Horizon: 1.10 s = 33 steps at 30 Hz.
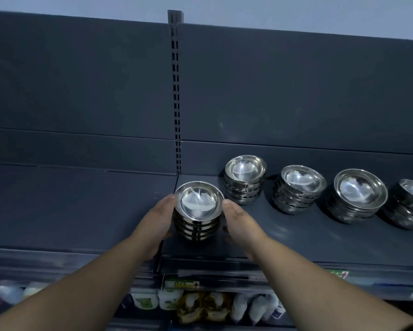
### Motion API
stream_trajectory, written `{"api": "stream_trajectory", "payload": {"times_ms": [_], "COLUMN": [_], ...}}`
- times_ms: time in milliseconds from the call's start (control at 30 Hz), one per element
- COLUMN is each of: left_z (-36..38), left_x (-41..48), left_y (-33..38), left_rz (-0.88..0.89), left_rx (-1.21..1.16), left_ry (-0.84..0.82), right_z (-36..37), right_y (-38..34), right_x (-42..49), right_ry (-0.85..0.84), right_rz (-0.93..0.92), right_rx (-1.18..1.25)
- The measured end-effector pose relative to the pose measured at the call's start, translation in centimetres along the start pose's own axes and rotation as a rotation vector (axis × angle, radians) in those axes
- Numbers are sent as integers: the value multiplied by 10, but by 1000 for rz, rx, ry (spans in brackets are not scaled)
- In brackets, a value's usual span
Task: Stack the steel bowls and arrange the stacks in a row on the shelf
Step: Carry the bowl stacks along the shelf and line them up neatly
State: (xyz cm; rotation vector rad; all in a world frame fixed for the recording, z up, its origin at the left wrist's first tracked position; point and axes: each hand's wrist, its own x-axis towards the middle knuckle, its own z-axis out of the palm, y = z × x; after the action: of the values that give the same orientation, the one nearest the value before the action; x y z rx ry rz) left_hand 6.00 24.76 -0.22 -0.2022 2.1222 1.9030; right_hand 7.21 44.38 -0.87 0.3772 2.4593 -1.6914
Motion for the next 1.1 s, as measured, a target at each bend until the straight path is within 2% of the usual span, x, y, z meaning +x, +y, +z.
{"api": "stream_trajectory", "payload": {"times_ms": [100,200,233,300,400,500,667,1000,1100], "left_z": [9,34,46,73,117,148,167,185,190], "left_x": [-8,-30,-37,-48,-52,-46,-23,39,51], "left_y": [8,26,29,29,13,2,-4,-29,-30], "left_rz": [145,439,523,596,476,278,123,82,98], "left_rx": [170,305,309,312,291,211,148,95,62], "left_ry": [212,390,384,254,-6,-56,0,130,174], "right_z": [-18,-46,-56,-77,-103,-123,-132,-105,-100], "right_y": [13,33,41,53,63,68,67,43,37], "right_x": [-11,-25,-28,-38,-48,-49,-32,49,69], "right_ry": [37,88,103,128,169,169,130,-32,-56], "right_rz": [19,62,76,112,124,95,123,225,215], "right_rx": [48,88,100,122,123,126,177,454,459]}}
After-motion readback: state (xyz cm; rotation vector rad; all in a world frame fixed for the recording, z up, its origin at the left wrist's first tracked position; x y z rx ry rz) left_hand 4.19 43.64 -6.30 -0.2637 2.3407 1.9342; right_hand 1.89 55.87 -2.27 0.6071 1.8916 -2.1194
